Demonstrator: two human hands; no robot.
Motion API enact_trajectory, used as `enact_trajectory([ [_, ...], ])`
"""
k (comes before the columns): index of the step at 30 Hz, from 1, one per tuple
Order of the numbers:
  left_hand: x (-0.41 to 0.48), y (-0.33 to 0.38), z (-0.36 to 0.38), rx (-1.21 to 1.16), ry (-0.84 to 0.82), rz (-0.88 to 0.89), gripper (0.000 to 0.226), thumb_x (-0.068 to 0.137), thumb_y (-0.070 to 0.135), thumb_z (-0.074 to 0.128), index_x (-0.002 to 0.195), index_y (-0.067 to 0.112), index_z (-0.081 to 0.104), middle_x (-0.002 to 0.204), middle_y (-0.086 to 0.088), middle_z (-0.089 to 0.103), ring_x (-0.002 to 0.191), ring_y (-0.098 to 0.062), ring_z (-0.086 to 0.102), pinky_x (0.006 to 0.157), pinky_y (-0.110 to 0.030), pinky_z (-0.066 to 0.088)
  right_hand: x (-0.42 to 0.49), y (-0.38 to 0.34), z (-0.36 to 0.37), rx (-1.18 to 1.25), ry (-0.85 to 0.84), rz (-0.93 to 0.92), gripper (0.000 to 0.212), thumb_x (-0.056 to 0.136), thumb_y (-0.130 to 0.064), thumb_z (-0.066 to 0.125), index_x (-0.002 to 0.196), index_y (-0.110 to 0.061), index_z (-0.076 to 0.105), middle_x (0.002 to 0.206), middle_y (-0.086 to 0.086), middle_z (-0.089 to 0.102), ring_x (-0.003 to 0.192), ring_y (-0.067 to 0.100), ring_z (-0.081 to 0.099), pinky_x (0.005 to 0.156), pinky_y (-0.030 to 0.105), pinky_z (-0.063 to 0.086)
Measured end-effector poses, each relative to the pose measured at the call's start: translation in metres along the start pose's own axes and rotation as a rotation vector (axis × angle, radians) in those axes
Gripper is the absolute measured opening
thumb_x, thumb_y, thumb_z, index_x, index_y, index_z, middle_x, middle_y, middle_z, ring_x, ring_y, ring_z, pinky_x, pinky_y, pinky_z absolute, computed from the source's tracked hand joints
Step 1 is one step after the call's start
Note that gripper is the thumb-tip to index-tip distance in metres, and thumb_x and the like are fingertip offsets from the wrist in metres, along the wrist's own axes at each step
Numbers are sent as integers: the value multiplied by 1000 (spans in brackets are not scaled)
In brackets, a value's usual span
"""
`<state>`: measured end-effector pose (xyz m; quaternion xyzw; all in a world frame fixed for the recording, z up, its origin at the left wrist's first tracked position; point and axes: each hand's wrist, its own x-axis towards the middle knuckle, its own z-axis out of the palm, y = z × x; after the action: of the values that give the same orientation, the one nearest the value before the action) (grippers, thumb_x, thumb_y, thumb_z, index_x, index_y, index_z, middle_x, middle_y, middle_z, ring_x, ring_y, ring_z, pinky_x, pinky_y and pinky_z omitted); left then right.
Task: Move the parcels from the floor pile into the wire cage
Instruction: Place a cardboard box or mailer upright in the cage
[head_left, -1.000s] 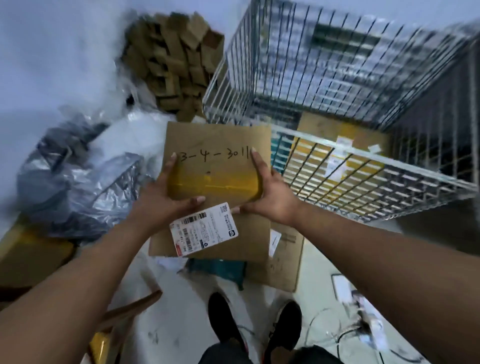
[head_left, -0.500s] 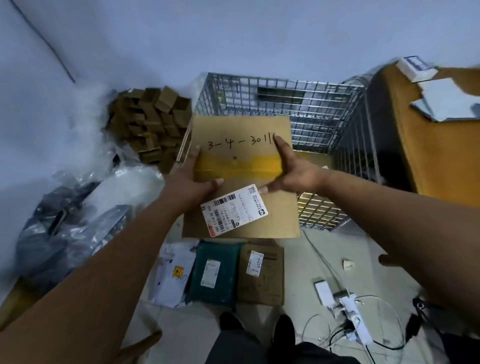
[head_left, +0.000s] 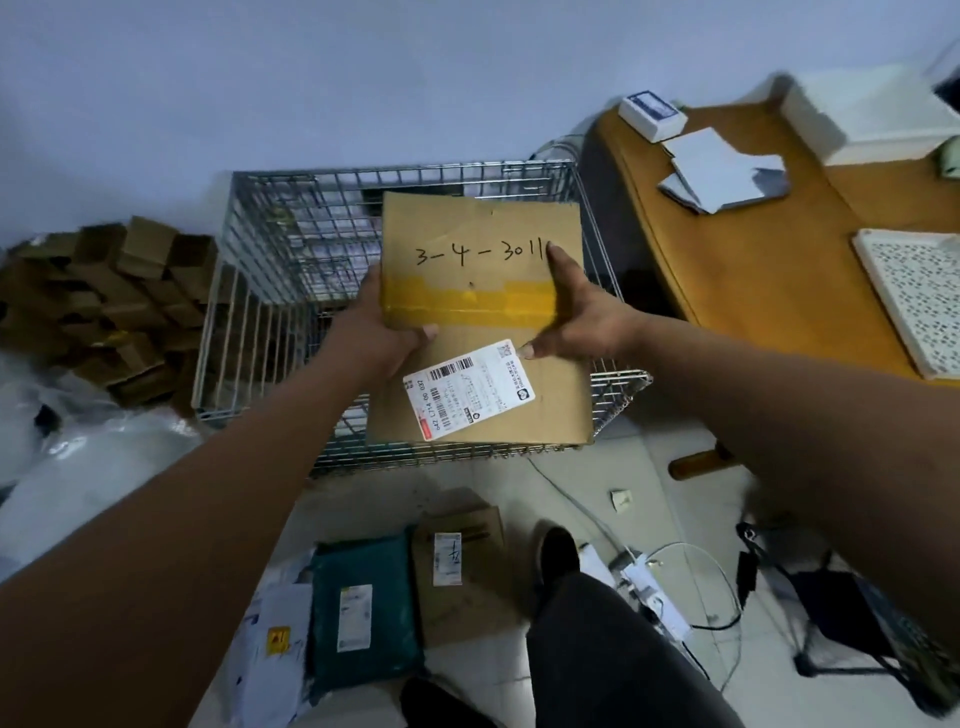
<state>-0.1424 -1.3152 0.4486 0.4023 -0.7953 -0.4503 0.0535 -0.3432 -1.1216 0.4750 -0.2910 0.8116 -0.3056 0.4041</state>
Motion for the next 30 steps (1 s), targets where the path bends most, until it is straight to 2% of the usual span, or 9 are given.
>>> enact_trajectory([
  [6,97,2,50,-28,-6,28,102,84,44,81,161,41,13,154,-4,45,137,-31,48,115,-53,39,91,30,-35,-97,78,65,132,72,-31,91,156,-54,-9,163,15,18,146,46,28,121,60,26],
  [10,164,-9,94,36,-1,-44,108,85,52,77,160,47,0,152,-12,35,138,-39,42,113,-53,34,163,60,-47,-161,66,102,139,66,-44,93,154,-56,-14,166,18,-4,150,50,14,121,57,16],
  [13,209,-21,130,41,-36,-45,126,77,53,84,153,58,-16,150,-16,30,133,-43,45,105,-46,36,218,90,-52,-170,43,131,141,64,-45,94,153,-56,-16,167,16,-11,150,50,12,122,58,18],
  [17,264,-44,183,32,-113,-124,141,69,51,91,144,66,-27,155,-18,14,139,-48,37,118,-50,34,285,139,-45,-188,11,161,139,66,-46,92,151,-60,-17,166,15,-12,149,52,15,120,62,25],
  [20,300,-77,222,43,-166,-190,138,74,45,90,136,73,-30,161,-20,6,146,-50,26,117,-55,36,331,175,-32,-200,3,208,141,66,-42,93,148,-63,-19,166,9,-10,148,50,15,118,66,23],
  [22,320,-100,247,41,-191,-259,138,75,38,90,143,69,-26,163,-20,3,149,-48,19,115,-50,33,353,196,-19,-258,-5,233,143,64,-45,93,147,-62,-22,164,8,-3,146,47,20,119,63,24],
  [25,343,-135,282,80,-246,-363,142,73,31,93,147,63,-24,157,-20,14,139,-46,36,100,-37,43,380,230,5,-339,-12,244,141,66,-50,91,144,-63,-27,165,10,-3,146,48,20,116,64,29],
  [28,358,-160,311,111,-310,-402,142,72,32,92,150,57,-24,157,-19,20,136,-40,41,105,-40,43,400,267,22,-361,-52,284,143,66,-51,90,143,-62,-29,166,14,-5,147,50,20,115,64,31],
  [30,364,-172,328,123,-315,-439,139,74,29,92,156,46,-20,153,-16,27,118,-28,51,93,-30,51,409,289,32,-348,-68,322,142,68,-50,90,144,-62,-28,166,17,-5,144,50,27,114,60,34],
])
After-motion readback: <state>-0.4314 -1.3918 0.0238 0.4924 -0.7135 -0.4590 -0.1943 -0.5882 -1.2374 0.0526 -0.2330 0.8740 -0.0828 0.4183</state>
